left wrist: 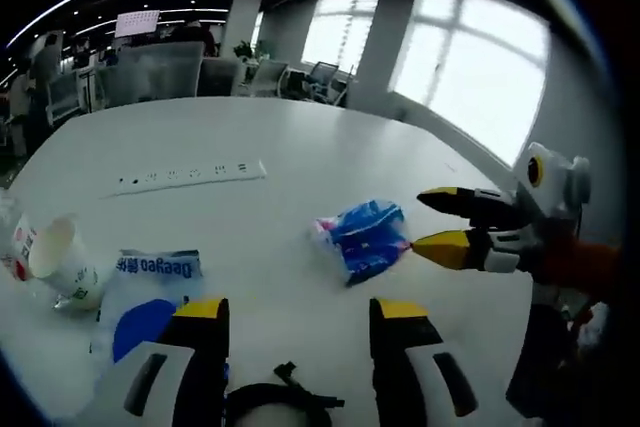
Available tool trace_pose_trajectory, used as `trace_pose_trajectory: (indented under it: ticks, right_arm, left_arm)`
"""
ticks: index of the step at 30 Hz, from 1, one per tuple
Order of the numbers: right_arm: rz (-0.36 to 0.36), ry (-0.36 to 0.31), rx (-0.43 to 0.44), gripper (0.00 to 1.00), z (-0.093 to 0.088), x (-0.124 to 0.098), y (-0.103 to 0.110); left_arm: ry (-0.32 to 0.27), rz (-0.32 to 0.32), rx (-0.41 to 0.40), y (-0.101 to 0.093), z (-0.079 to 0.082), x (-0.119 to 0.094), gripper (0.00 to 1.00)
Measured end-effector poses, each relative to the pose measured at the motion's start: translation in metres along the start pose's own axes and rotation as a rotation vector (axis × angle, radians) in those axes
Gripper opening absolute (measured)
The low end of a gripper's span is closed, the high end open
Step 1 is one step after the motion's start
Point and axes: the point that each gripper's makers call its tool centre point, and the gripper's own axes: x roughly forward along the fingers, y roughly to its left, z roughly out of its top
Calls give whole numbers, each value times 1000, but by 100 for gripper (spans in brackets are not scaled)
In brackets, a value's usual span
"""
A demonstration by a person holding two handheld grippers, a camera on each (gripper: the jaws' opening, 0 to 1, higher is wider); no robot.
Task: Arrange the tabletop items into an orderly group along one side of the table until the central work area is clear of visible clutter.
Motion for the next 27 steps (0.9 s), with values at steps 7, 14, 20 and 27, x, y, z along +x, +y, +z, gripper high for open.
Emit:
trace_pose_trajectory:
  ticks: [7, 14, 20, 27]
  right_arm:
    - [93, -26, -35, 60, 18, -2, 30]
    - [181, -46, -40, 66, 25, 5, 52]
    - [233, -69, -67, 69, 38, 15, 66]
    - [287, -74, -103, 71, 49, 33, 80]
  left_arm:
    - [-38, 70, -50, 18, -15, -37, 63]
    - [-34, 127, -105, 32, -35, -60, 68]
    - [-55, 182, -170, 42, -48, -83, 73]
    - [-52, 222, -229, 50, -67, -96, 76]
